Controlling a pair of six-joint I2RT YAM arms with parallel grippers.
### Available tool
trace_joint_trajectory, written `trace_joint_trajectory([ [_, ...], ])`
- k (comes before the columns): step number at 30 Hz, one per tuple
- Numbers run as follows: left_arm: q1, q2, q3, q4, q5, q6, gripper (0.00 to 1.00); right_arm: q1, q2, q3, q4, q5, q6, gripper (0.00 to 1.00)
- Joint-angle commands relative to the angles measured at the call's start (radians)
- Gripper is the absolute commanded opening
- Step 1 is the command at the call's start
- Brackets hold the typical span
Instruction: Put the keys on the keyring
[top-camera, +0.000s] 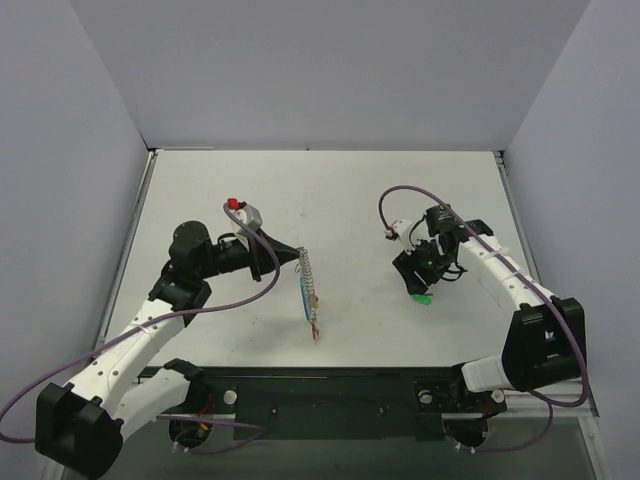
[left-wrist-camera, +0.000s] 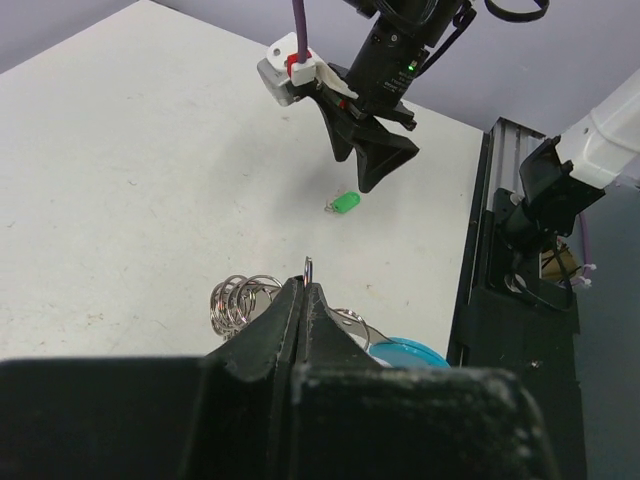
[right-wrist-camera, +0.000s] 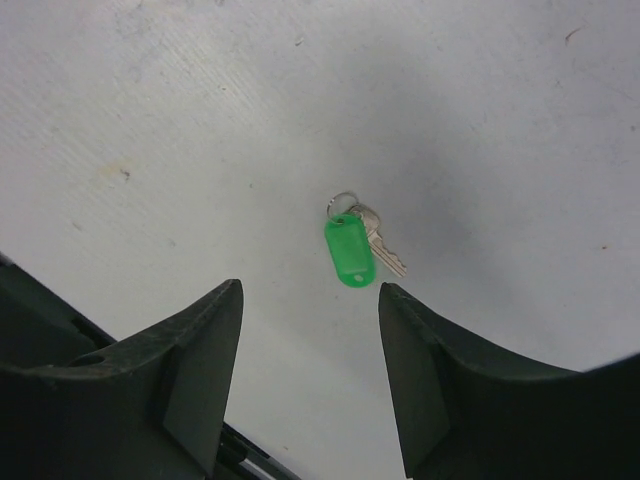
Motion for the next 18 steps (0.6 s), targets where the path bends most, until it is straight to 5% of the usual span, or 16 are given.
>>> trace_joint_trajectory([
  [1,0.004,-0.036,0.049,-0.042,-0.027,0.075,0.0,0.056,0.006,-0.031,0.077,0.218,0.067,0.52],
  [18,0.004,-0.097,0.061,-0.179,-0.111,0.197,0.0,0.279,0.174,-0.01,0.121,0.519,0.219,0.47],
])
